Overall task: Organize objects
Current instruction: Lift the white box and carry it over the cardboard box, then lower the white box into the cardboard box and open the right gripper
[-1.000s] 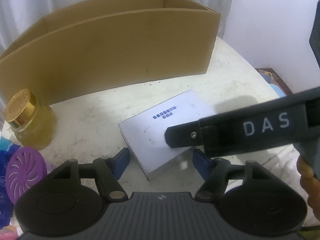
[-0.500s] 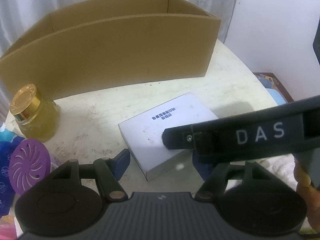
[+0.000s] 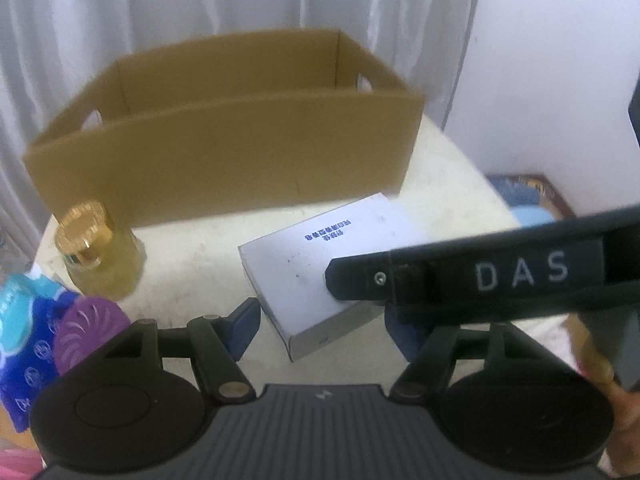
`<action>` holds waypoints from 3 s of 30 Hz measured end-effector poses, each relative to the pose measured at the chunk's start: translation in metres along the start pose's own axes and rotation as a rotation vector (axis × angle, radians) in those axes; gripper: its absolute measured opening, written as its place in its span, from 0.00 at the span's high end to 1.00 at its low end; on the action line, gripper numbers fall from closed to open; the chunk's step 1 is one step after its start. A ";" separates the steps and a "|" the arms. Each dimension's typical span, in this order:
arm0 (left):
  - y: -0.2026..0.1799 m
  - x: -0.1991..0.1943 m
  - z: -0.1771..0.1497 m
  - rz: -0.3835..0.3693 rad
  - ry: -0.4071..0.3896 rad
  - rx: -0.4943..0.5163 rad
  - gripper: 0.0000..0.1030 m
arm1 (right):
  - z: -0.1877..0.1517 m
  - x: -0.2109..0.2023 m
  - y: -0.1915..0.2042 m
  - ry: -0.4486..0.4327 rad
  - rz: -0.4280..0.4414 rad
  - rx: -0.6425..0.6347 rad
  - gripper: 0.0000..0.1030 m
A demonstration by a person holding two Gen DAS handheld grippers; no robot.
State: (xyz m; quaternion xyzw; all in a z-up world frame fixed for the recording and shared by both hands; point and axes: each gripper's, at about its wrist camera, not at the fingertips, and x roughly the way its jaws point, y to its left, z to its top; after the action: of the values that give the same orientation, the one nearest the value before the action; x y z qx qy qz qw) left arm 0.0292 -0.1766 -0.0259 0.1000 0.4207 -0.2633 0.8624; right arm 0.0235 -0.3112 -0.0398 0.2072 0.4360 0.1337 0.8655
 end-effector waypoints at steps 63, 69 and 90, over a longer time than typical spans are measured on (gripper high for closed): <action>0.037 0.141 0.198 -0.119 0.151 -0.306 0.34 | 0.267 0.138 -0.014 0.444 -0.171 -0.491 0.29; 0.034 0.133 0.197 -0.117 0.121 -0.275 0.37 | 0.273 0.132 -0.015 0.394 -0.169 -0.457 0.42; 0.029 0.055 0.182 -0.150 -0.001 -0.229 0.40 | 0.263 0.133 -0.031 0.453 -0.045 -0.281 0.56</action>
State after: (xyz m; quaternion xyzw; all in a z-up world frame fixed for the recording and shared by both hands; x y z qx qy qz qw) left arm 0.1951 -0.2438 0.0436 -0.0310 0.4539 -0.2770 0.8463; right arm 0.3164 -0.3469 -0.0070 0.0400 0.6002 0.2164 0.7690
